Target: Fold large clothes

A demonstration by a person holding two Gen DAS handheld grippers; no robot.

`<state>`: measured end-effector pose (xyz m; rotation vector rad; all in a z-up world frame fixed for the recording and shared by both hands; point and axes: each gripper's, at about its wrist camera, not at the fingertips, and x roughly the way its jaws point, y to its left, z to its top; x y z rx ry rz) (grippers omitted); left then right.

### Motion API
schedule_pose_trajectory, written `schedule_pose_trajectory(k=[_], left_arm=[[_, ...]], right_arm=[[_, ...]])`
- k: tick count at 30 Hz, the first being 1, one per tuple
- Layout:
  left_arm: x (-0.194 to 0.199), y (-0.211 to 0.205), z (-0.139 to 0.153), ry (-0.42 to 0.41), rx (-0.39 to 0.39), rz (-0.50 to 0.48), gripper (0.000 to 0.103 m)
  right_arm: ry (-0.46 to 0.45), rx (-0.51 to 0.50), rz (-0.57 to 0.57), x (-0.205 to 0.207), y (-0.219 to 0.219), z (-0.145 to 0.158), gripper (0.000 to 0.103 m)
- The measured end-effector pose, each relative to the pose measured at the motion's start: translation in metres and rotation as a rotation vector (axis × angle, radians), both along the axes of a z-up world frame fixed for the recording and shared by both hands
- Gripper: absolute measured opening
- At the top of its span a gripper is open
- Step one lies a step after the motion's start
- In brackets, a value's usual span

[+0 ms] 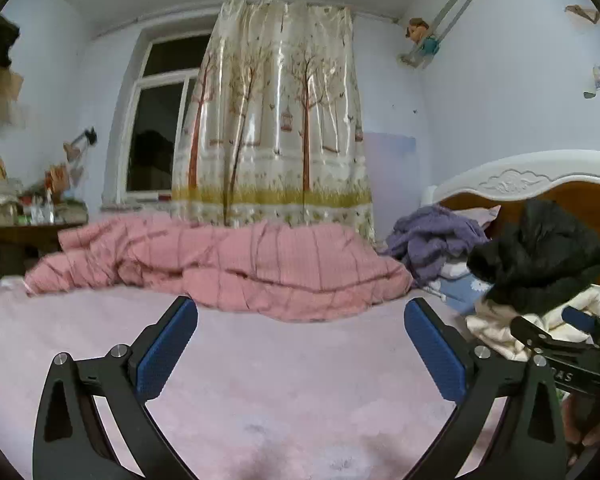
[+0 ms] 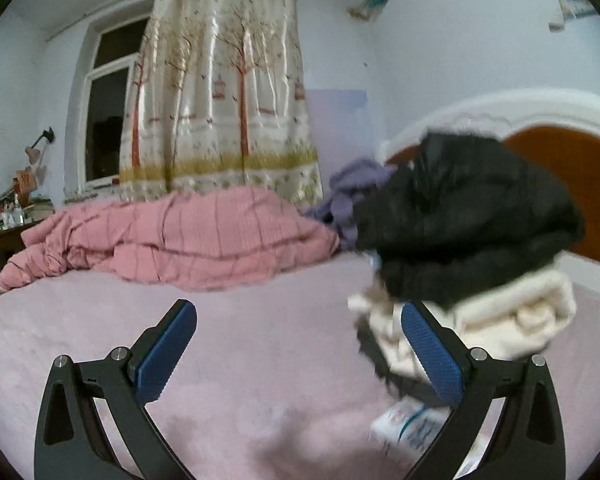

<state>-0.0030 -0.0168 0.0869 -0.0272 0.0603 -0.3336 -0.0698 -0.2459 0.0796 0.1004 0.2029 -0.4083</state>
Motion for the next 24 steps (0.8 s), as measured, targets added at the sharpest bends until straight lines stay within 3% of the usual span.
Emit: schedule_pose_trajectory(k=[3, 5, 11, 14, 18, 21, 24], left_arm=[[0.013, -0.001, -0.04, 0.053, -0.011, -0.011, 0.103], [0.028, -0.009, -0.067, 0.115, 0.027, 0.018, 0.103], [0.053, -0.019, -0.091, 0.24, 0.048, -0.01, 0.103], [0.046, -0.02, -0.089, 0.209, 0.046, -0.003, 0.103], [0.044, -0.033, -0.088, 0.193, 0.102, 0.004, 0.103], [0.035, -0.027, -0.084, 0.147, 0.074, 0.045, 0.103], [0.03, -0.019, -0.082, 0.121, 0.042, 0.066, 0.103]], right_arm=[[0.021, 0.03, -0.069, 0.001, -0.006, -0.02, 0.102], [0.016, 0.018, -0.101, 0.003, -0.005, -0.034, 0.102], [0.049, -0.047, -0.096, 0.025, 0.005, -0.054, 0.102], [-0.009, -0.08, -0.158, 0.014, 0.011, -0.056, 0.102], [0.031, -0.11, -0.142, 0.022, 0.016, -0.054, 0.102], [0.003, -0.087, -0.142, 0.014, 0.01, -0.05, 0.102], [-0.09, -0.022, -0.171, -0.002, 0.002, -0.05, 0.102]])
